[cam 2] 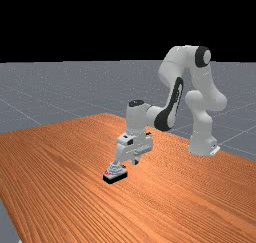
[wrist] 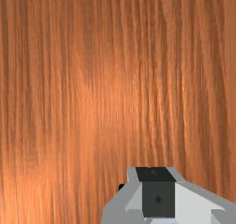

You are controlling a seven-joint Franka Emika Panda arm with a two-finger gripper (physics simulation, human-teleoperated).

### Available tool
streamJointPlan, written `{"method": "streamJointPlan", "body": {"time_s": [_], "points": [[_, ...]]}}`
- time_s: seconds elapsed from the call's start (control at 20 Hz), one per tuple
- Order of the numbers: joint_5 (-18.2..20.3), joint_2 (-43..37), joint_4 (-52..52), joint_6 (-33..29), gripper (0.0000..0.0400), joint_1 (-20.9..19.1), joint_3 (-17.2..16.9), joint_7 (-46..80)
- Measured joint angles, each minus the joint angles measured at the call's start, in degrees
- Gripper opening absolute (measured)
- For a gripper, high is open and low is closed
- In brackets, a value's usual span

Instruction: Turn on the trigger

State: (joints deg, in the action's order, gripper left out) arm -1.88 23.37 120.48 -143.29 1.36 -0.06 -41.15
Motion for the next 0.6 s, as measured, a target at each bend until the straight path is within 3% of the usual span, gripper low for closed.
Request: {"method": "streamJointPlan", "body": {"time_s": [0.25,0.35,0.45,0.5,0.55,0.6], "points": [[1.52,-0.43,1.05,-0.79,0.0000,0.02,0.06,2.10],[9.38,0.13,0.35,0.97,0.0000,-5.04,3.86,-7.23],[12.84,0.84,-0.87,3.16,0.0000,-8.93,4.79,-13.40],[12.73,0.92,-1.13,3.18,0.0000,-10.02,4.33,-14.69],[5.94,0.10,0.34,-0.45,0.0000,-4.98,-1.86,1.33],[5.79,0.24,0.05,-0.25,0.0000,-6.16,-1.78,-1.44]]}}
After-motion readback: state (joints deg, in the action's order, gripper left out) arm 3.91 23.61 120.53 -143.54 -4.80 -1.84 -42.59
